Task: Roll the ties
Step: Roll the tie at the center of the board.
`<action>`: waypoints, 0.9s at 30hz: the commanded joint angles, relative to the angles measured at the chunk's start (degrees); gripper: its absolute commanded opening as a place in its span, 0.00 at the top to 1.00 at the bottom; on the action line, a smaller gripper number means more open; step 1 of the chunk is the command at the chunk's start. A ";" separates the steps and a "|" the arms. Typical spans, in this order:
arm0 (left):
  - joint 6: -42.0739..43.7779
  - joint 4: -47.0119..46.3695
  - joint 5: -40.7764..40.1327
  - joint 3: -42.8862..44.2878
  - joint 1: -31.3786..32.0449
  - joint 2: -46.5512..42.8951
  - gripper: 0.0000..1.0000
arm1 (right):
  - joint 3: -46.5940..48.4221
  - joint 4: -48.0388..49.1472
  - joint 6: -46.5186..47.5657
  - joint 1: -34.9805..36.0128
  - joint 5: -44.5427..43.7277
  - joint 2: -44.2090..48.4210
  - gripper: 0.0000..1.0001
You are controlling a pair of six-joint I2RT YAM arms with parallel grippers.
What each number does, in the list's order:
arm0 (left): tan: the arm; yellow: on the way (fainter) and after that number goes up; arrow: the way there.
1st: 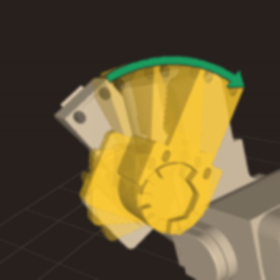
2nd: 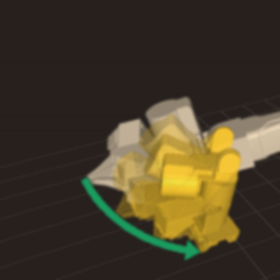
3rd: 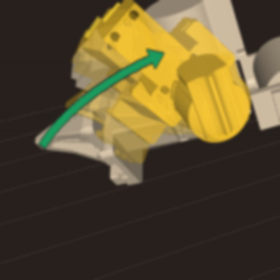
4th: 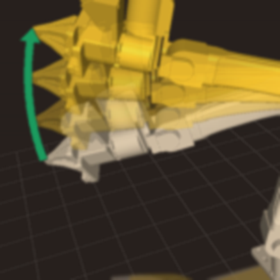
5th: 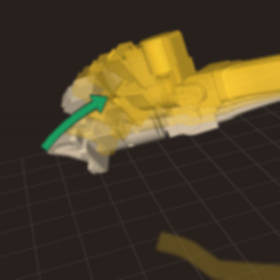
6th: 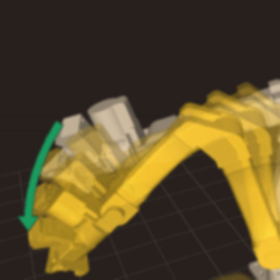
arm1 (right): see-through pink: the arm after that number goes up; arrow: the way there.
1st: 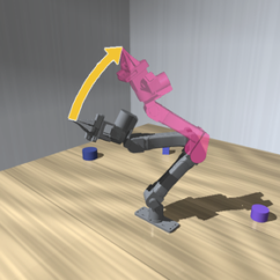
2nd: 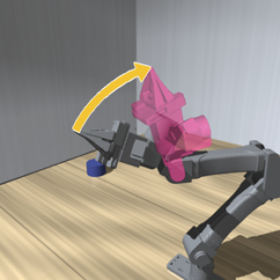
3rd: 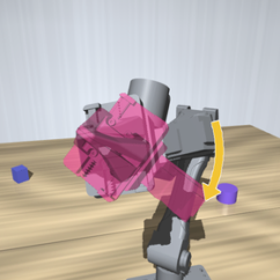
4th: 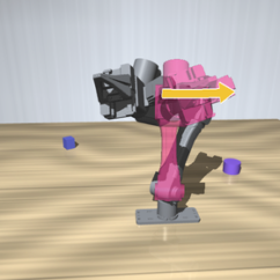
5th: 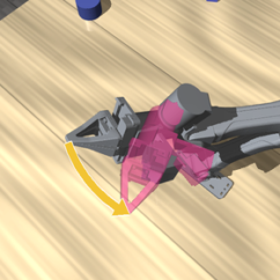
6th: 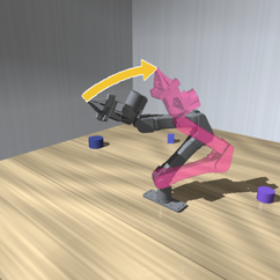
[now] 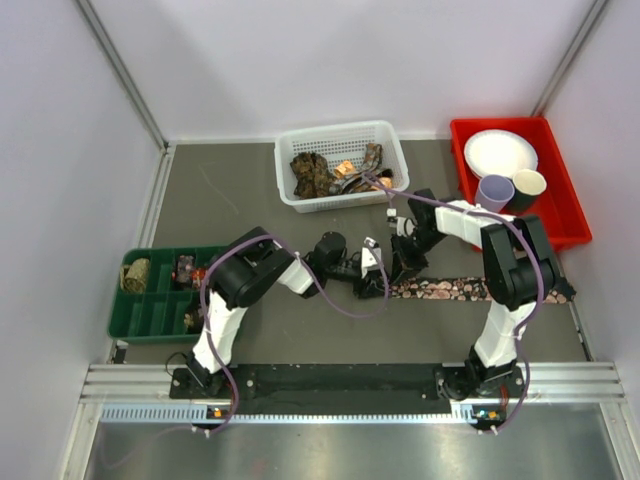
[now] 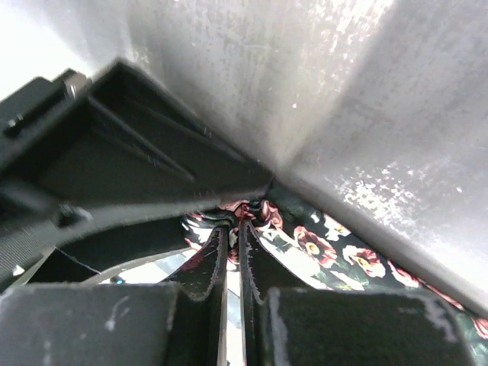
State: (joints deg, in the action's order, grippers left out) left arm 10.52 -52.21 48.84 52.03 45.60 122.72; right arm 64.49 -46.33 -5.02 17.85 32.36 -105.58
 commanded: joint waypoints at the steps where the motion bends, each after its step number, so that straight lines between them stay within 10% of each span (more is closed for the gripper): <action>1: -1.92 4.20 -4.35 -2.81 1.07 2.36 0.62 | -1.03 3.43 1.50 1.75 -18.57 -2.52 1.00; 6: 11.06 31.99 -11.74 -0.45 0.98 -5.63 0.78 | 0.63 5.45 2.11 1.67 -7.68 -1.65 1.00; 13: 22.17 58.68 -18.78 5.79 0.27 -10.74 0.87 | 3.80 4.50 4.14 -0.53 8.57 0.81 0.50; 27: 22.87 72.15 -25.99 15.12 2.12 -7.14 0.90 | -2.17 14.95 -5.18 -0.71 22.14 -0.24 0.56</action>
State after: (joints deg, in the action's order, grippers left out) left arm 31.77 6.81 29.61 67.81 47.75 112.12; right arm 62.98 -36.49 -7.25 15.84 50.35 -104.99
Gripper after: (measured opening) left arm 0.426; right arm 0.468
